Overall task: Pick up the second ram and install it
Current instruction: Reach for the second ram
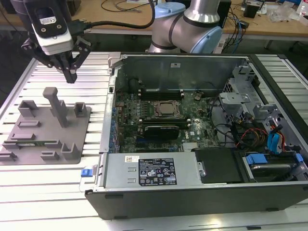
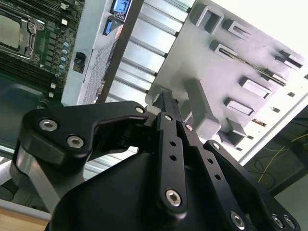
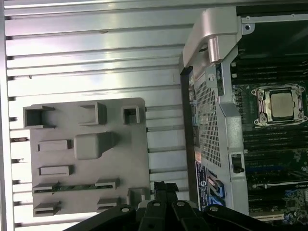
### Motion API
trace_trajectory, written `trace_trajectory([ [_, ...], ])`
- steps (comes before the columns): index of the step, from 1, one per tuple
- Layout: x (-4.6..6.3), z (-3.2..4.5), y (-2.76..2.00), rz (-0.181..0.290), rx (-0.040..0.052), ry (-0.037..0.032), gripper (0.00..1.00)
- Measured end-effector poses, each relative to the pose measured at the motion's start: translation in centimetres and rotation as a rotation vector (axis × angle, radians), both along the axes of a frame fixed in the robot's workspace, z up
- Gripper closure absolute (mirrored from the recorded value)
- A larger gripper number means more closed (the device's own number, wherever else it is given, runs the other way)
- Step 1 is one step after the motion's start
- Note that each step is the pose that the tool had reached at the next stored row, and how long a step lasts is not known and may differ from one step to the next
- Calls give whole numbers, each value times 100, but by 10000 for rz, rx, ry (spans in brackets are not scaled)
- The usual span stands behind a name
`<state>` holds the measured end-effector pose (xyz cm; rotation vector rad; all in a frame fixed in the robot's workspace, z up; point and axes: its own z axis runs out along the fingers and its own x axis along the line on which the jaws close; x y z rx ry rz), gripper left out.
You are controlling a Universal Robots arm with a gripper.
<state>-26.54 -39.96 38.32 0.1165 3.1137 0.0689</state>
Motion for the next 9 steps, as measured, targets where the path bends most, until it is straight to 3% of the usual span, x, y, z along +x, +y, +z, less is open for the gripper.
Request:
trace_trajectory([
  [9, -203, -60, -34, -1, 0, 0, 92],
])
